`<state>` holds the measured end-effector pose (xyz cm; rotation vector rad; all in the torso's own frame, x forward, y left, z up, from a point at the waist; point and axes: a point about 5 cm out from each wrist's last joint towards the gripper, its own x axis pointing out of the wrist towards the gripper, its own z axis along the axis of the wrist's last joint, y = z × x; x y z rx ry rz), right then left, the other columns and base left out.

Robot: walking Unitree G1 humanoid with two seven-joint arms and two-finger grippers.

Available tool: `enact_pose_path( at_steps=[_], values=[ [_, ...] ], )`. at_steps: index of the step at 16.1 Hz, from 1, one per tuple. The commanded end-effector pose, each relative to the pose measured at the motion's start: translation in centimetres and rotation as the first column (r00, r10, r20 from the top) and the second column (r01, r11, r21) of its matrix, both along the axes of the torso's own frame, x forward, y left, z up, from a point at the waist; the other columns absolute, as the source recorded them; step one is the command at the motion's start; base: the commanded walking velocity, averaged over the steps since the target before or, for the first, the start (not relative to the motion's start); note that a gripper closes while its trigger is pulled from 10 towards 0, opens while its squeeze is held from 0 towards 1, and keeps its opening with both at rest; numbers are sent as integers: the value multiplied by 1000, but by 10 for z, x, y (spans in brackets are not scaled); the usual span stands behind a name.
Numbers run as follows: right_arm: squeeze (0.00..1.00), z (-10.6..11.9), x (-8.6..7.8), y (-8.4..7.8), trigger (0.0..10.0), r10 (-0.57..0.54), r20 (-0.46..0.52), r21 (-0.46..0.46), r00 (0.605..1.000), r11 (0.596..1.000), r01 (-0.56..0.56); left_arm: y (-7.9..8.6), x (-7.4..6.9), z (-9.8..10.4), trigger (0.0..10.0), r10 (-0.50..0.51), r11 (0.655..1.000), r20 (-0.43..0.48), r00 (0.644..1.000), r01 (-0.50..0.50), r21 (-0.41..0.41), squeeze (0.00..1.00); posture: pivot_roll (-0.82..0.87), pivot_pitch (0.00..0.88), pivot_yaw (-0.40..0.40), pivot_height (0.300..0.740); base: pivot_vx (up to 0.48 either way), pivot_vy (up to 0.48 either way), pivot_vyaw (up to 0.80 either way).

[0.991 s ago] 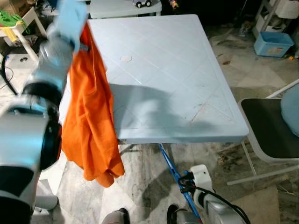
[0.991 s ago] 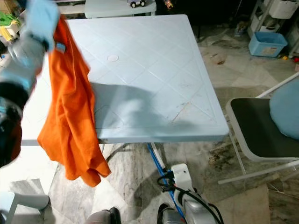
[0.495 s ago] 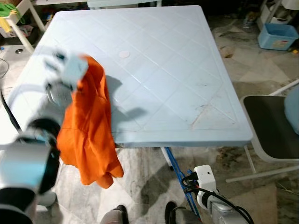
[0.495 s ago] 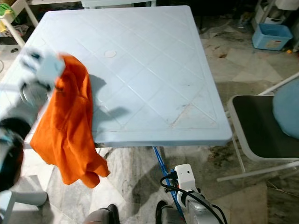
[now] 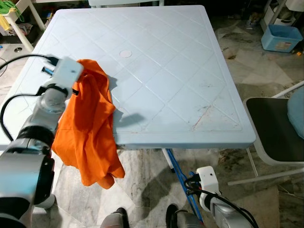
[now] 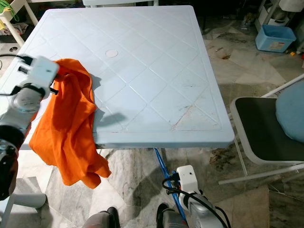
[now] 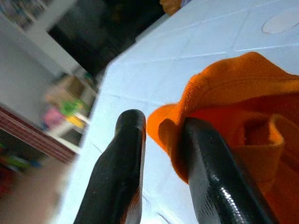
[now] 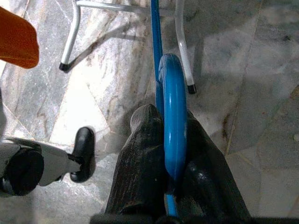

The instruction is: Hang hanger

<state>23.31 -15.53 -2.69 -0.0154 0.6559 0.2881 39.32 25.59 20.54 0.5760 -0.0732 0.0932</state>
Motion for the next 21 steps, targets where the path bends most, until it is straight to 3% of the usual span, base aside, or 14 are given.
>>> enact_pose_path(
  at_steps=[1, 3, 4, 6, 9, 11, 12, 13, 17, 19, 21],
  values=[
    [0, -1, 0, 6, 10000, 16, -11, 20, 1000, 1000, -16, 9, -4, -9, 10000, 30, 990, -16, 999, -32, -138, 1000, -60, 210, 10, 740, 0, 0, 0],
    [0, 2, 4, 7, 10000, 21, -4, 22, 1000, 1000, -21, 7, -4, -7, 10000, 6, 944, 35, 999, 6, -330, 1000, -45, 212, 5, 740, 0, 0, 0],
    [0, 3, 6, 6, 10000, 26, -2, 19, 1000, 999, -26, -3, -3, -2, 10000, -68, 916, 95, 993, 99, -388, 1000, -38, 217, 3, 740, 0, 0, 0],
    [0, 3, 7, 3, 10000, 24, -3, 13, 1000, 1000, -24, -18, -7, 6, 10000, -155, 893, 190, 970, 219, -393, 1000, -32, 222, 3, 740, 0, 0, 0],
    [0, 2, 6, 3, 10000, 20, -7, 15, 1000, 1000, -20, -29, -19, 16, 10000, -202, 855, 314, 928, 324, -406, 1000, -28, 224, 7, 740, 0, 0, 0],
    [0, 0, 5, 4, 10000, 22, -14, 16, 1000, 1000, -22, -34, -32, 16, 10000, -193, 856, 361, 912, 336, -392, 1000, -26, 224, 6, 740, 0, 0, 0],
    [0, -2, 3, 4, 10000, 24, -23, 18, 999, 1000, -23, -33, -51, 7, 10000, -123, 877, 411, 903, 292, -381, 1000, -13, 223, 13, 740, 0, 0, 0],
    [0, -3, 2, 5, 10000, 28, -26, 15, 999, 999, -28, -33, -63, -2, 10000, -72, 889, 406, 911, 243, -389, 1000, -11, 224, 17, 740, 0, 0, 0],
    [0, -4, 2, 11, 10000, 64, -26, 4, 998, 998, -64, -58, -100, -29, 10000, -131, 870, 324, 937, 266, -416, 1000, 13, 226, 18, 740, 0, 0, 0],
    [0, -4, 3, 13, 10000, 72, -23, 3, 997, 997, -72, -52, -109, -32, 10000, -99, 884, 302, 948, 223, -410, 1000, 20, 226, 19, 740, 0, 0, 0],
    [0, -4, 4, 13, 10000, 75, -19, -2, 997, 997, -75, -35, -121, -35, 10000, 11, 889, 246, 969, 103, -447, 1000, 27, 229, 17, 740, 0, 0, 0]
  ],
)
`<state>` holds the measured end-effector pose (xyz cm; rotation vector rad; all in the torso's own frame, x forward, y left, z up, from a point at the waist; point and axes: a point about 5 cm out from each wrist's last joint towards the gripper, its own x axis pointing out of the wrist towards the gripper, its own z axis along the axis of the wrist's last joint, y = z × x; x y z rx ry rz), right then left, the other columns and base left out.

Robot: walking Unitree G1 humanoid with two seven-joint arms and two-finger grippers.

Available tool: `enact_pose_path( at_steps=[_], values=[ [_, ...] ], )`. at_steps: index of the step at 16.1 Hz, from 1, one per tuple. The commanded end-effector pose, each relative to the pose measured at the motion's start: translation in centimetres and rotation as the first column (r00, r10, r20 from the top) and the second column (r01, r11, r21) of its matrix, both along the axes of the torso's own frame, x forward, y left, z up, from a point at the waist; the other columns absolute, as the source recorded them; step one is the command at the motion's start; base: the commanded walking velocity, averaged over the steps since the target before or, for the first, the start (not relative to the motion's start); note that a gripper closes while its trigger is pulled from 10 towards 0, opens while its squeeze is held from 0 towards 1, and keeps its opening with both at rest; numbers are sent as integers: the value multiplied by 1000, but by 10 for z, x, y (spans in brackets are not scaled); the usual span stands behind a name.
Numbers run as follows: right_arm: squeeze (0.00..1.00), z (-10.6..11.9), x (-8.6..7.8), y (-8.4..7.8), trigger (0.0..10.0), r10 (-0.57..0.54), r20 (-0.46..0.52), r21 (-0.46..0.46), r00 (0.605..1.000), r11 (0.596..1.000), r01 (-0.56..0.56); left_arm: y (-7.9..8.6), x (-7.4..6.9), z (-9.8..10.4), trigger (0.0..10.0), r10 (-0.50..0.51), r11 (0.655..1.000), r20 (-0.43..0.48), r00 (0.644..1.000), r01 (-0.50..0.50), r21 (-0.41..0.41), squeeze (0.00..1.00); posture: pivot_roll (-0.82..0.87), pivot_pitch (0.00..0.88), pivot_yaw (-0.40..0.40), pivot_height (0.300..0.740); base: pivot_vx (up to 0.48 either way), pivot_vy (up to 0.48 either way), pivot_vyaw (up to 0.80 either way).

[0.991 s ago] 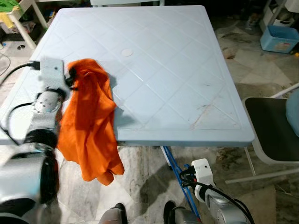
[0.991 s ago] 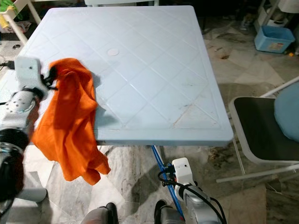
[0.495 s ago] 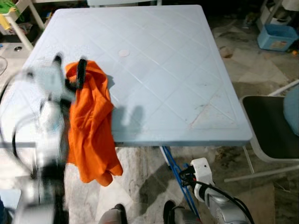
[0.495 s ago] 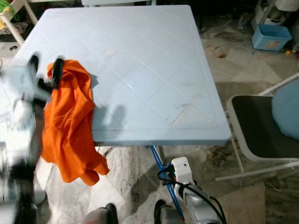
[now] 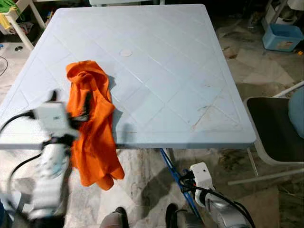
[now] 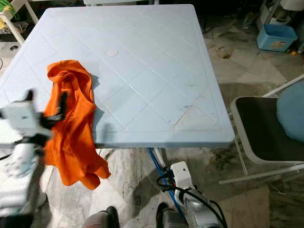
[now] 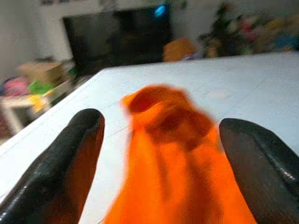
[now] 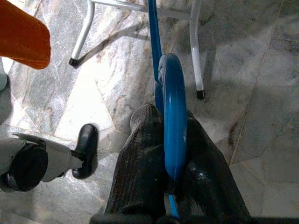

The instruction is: Hang hanger

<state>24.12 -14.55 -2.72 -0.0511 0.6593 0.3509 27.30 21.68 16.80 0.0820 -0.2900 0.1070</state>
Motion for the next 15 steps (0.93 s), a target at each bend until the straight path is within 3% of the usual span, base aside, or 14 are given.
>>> enact_pose_path(
  at_steps=[1, 2, 4, 7, 8, 9, 10, 15],
  values=[
    [0, -4, -4, 3, 10000, 10, -19, 8, 1000, 1000, -10, 10, -10, -6, 10000, 46, 999, -74, 996, -47, -14, 1000, 32, 228, 19, 740, 0, 0, 0],
    [0, -5, -4, 3, 10000, 11, -19, 8, 1000, 1000, -11, 11, -12, -8, 10000, 49, 999, -95, 994, -51, -17, 1000, 34, 229, 20, 740, 0, 0, 0],
    [0, -5, -4, 5, 10000, 16, -22, 6, 1000, 1000, -16, 7, -28, -37, 10000, 5, 998, -276, 961, -24, -65, 1000, 37, 230, 23, 740, 0, 0, 0],
    [0, -5, -3, 6, 10000, 17, -17, 9, 1000, 1000, -17, -1, -29, -53, 10000, -38, 997, -385, 922, 7, -83, 1000, 33, 229, 24, 740, 0, 0, 0],
    [0, -4, -3, 6, 10000, 16, -16, 7, 1000, 1000, -16, -2, -27, -60, 10000, -47, 997, -426, 903, 16, -74, 35, 33, 229, 24, 740, 0, 0, 0],
    [0, -4, -3, 5, 10000, 12, -14, 9, 1000, 1000, -12, 0, -24, -63, 3490, -42, 998, -450, 892, 16, -61, 0, 24, 227, 26, 740, 0, 0, 0],
    [0, -4, -2, 5, 10000, 10, -13, 8, 1000, 1000, -10, 0, -21, -63, 0, -49, 997, -459, 887, 17, -72, 0, 19, 226, 27, 740, 0, 0, 0],
    [0, -5, -2, 2, 10000, -13, -10, 2, 1000, 1000, 13, 4, 1, -61, 0, -23, 997, -459, 888, -13, -75, 0, 2, 216, 37, 740, 0, 0, 0]
  ],
)
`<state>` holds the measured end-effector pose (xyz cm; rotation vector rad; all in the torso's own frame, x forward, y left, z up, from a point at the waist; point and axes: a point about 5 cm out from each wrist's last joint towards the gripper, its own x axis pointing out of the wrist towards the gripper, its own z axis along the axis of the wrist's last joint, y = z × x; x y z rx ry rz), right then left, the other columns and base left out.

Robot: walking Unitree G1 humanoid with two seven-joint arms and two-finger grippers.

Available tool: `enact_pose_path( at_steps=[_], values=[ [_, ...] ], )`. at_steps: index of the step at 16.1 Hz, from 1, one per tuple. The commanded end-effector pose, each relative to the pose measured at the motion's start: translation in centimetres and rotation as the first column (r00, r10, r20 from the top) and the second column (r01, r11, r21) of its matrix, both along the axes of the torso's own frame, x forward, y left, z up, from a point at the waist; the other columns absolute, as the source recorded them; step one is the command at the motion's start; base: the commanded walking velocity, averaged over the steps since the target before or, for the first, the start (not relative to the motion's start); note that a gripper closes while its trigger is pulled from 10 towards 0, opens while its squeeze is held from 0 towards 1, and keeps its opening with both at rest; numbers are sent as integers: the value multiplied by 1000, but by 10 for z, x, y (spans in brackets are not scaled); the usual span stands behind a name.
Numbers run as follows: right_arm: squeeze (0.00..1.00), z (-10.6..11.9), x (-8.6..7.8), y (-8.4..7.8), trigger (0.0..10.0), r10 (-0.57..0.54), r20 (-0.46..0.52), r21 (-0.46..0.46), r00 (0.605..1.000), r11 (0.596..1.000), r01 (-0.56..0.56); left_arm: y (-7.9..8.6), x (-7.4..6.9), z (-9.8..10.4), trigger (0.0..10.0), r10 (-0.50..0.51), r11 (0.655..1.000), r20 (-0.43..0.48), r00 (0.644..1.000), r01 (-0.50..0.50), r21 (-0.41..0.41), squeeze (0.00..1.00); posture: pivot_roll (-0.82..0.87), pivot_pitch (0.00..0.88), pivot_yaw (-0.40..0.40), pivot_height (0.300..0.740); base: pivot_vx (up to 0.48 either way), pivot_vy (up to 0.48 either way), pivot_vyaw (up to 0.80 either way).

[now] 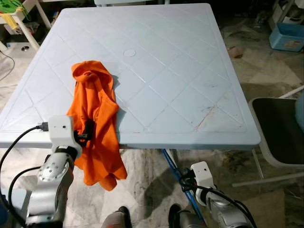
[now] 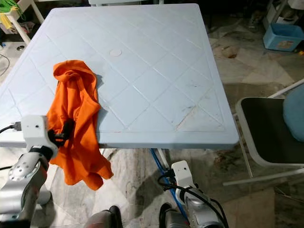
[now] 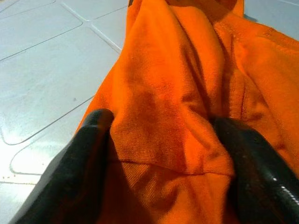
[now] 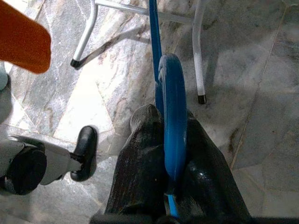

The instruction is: Hang hanger

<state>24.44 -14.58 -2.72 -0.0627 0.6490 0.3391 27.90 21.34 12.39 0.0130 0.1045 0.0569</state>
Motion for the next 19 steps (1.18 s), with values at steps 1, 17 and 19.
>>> enact_pose_path(
  at_steps=[1, 17, 19],
  values=[
    [0, -5, -5, 2, 10000, -7, -22, 15, 1000, 1000, 7, 6, -3, -17, 0, 32, 999, -89, 995, -31, 16, 0, 2, 216, 37, 740, 0, 0, 0],
    [0, -3, -2, -3, 10000, -53, -4, 12, 999, 999, 53, -11, 99, 40, 0, -58, 998, 4, 998, 58, -14, 0, -53, 206, 59, 740, 0, 0, 0],
    [0, -4, -4, -6, 10000, -68, -6, 7, 998, 998, 68, -6, 115, 65, 0, -25, 1000, 65, 998, 26, -16, 0, -68, 209, 62, 740, 0, 0, 0]
  ],
)
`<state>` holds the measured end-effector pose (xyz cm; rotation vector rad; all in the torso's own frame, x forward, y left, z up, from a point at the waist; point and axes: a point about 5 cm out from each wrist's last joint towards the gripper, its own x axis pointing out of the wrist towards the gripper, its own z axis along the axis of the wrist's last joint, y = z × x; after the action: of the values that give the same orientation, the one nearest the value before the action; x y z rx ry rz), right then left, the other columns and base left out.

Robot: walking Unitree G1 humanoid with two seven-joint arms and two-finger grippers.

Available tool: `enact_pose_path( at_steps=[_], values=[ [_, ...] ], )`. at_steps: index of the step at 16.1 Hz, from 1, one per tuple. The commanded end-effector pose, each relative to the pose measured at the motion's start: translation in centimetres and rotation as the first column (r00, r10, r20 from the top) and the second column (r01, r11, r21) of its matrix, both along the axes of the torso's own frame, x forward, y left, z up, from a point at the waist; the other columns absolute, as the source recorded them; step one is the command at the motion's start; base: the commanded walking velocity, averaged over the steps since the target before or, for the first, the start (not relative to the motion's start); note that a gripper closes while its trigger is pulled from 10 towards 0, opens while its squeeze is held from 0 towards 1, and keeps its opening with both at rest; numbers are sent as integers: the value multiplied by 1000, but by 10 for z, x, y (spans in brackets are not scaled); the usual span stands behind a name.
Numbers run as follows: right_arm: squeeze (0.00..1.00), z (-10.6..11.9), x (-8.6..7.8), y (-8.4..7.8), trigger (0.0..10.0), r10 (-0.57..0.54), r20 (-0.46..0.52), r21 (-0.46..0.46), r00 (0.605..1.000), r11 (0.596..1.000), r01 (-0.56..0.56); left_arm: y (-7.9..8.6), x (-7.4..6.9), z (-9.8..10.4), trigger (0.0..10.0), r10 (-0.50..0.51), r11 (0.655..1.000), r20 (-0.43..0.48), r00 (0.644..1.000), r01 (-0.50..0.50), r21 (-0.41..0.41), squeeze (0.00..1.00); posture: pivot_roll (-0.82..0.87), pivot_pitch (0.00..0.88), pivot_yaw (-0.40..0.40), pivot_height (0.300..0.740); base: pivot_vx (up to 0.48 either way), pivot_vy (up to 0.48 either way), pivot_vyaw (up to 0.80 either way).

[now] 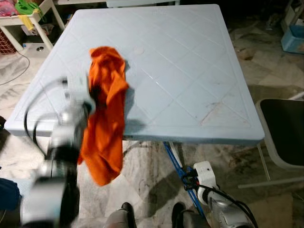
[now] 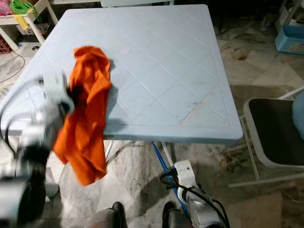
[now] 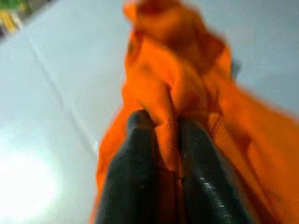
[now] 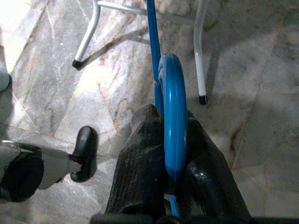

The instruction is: Hang hanger

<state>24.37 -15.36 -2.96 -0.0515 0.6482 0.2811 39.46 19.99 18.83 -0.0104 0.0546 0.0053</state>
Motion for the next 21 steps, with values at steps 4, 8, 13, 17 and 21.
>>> enact_pose_path(
  at_steps=[4, 8, 13, 17, 21],
  values=[
    [0, -2, -6, 1, 10000, -19, -8, 13, 1000, 1000, 19, 1, 21, 48, 0, 11, 999, 103, 995, -15, 36, 0, -90, 226, 48, 740, 0, 0, 0],
    [0, 11, 7, -17, 10000, -102, 91, -33, 991, 994, 105, -4, 27, 153, 0, 24, 979, 377, 926, -99, 180, 0, -108, 226, 33, 740, 0, 0, 0],
    [0, 21, 10, -25, 10000, -174, 177, -22, 969, 983, 181, 5, 1, 253, 0, 133, 920, 676, 725, -344, 188, 0, -136, 229, 34, 740, 0, 0, 0],
    [0, 22, 6, -24, 10000, -177, 186, -8, 967, 983, 182, 18, -15, 278, 0, 148, 820, 784, 603, -519, 244, 0, -138, 229, 24, 740, 0, 0, 0],
    [0, 24, 9, -20, 10000, -155, 188, 5, 970, 988, 157, 29, 7, 200, 0, 91, 777, 640, 763, -457, 434, 0, -131, 227, 16, 740, 0, 0, 0]
  ],
)
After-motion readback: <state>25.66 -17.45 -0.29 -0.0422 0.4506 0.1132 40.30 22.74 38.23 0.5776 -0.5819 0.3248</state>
